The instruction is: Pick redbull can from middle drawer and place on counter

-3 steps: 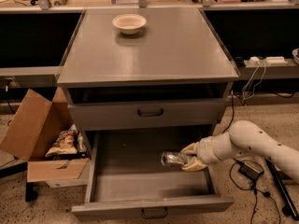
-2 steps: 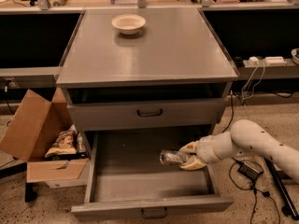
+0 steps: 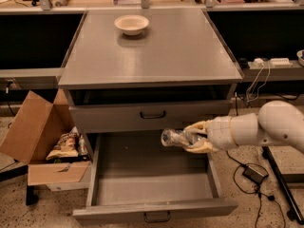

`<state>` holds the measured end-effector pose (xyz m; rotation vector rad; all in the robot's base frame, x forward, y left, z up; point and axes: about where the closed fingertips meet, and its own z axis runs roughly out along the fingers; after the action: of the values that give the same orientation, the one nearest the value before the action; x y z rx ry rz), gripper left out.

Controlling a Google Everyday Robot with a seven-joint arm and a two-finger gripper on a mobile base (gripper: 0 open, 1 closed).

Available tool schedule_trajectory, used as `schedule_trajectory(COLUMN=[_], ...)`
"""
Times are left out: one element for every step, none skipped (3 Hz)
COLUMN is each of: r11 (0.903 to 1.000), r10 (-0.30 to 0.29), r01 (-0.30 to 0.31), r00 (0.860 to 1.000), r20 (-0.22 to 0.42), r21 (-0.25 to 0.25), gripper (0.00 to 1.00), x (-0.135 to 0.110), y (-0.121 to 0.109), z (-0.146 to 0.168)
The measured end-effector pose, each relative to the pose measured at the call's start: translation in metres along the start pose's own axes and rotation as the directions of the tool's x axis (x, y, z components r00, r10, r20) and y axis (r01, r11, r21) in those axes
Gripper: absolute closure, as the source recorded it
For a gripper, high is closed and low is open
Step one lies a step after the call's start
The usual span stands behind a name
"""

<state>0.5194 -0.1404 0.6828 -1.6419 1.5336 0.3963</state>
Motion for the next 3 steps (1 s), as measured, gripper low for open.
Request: schedule_trajectory(r11=[0.9932,0.9932,0.9943], r10=[-0.088,-0.088,-0.076], r01=[0.086,0.086,0.072], r00=[0.996,0.996,0.996], r20=[0.025,0.025,0.046], r21=[0.079,0.079,0.079], gripper=[1.00,1.00,1.00], x=[-0.077,-0.077,-0.086], y=[-0.026,-0.026,-0.044], z=[-0.048,-0.048,-0.047])
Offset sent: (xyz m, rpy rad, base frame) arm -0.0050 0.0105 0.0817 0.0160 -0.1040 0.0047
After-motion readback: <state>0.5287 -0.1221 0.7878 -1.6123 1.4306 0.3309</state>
